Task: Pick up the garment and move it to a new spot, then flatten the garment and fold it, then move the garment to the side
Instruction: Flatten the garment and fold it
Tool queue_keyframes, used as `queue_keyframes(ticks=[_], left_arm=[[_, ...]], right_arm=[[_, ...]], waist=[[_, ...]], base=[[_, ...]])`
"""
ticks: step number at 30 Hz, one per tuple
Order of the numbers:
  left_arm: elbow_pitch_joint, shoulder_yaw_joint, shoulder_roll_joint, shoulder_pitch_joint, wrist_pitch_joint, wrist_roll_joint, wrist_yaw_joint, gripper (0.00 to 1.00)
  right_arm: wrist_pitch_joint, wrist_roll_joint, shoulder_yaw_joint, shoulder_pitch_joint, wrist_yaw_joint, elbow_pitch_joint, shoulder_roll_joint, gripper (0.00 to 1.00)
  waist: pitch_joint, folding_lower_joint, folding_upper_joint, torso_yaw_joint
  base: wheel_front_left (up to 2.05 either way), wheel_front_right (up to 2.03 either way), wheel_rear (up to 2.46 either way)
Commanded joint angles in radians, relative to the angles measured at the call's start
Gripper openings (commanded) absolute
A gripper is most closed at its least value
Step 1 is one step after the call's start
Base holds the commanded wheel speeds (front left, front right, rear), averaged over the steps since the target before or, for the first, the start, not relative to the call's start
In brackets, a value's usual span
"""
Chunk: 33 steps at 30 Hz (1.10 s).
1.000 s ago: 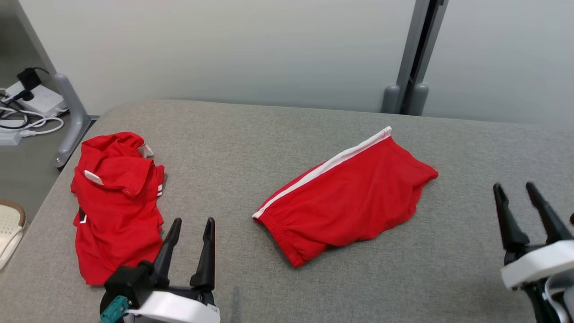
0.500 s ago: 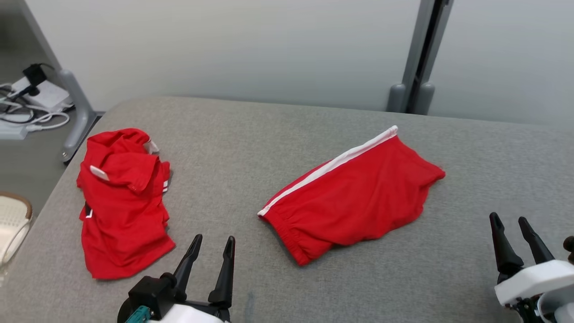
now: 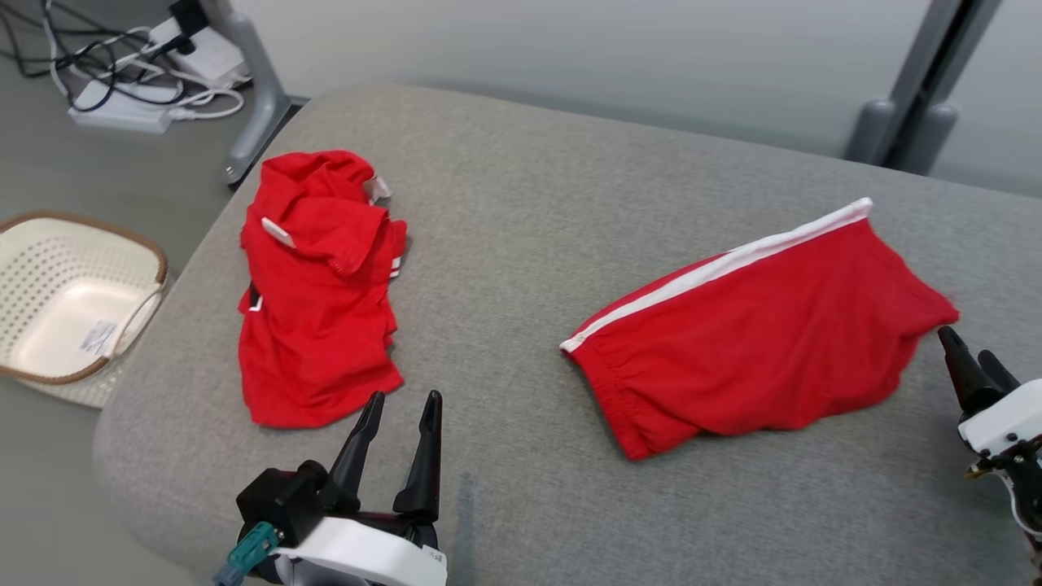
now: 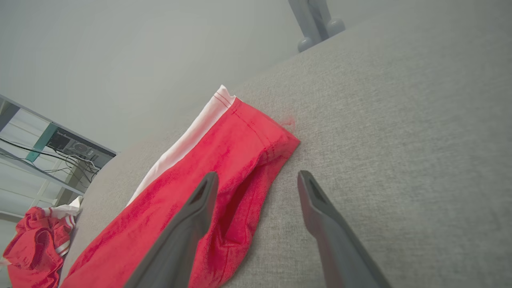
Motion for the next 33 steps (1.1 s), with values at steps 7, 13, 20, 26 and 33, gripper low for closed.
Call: queue_keyframes(ticks=[7, 13, 20, 26, 33], left_arm=[[-0.022, -0.021, 0.003, -0.026, -0.003, -0.018, 0.019, 1.0], [-0.037, -0.037, 0.003, -0.028, -0.003, -0.012, 0.027, 1.0], [-0.047, -0.041, 0.003, -0.029, -0.003, -0.012, 0.034, 1.0], [-0.048, -0.049, 0.003, -0.04, -0.003, -0.017, 0.039, 1.0], [-0.039, -0.054, 0.003, -0.05, -0.003, -0.013, 0.043, 1.0]], right_arm=[[0.059, 0.045, 0.034, -0.095, 0.0, 0.138, -0.042, 1.0], [0.115, 0.082, 0.034, -0.148, 0.0, 0.255, -0.034, 1.0], [0.147, 0.106, 0.046, -0.193, 0.0, 0.318, -0.02, 1.0], [0.162, 0.106, 0.08, -0.213, 0.0, 0.303, -0.02, 0.33], [0.12, 0.141, 0.088, -0.219, 0.0, 0.27, -0.035, 0.0]], waist=[[0.059, 0.0, 0.0, 0.097], [0.071, 0.0, 0.0, 0.129], [0.085, 0.0, 0.0, 0.142], [0.099, 0.0, 0.0, 0.144], [0.1, 0.0, 0.0, 0.14]], base=[[0.0, 0.0, 0.0], [0.0, 0.0, 0.0], [0.0, 0.0, 0.0], [0.0, 0.0, 0.0], [0.0, 0.0, 0.0]])
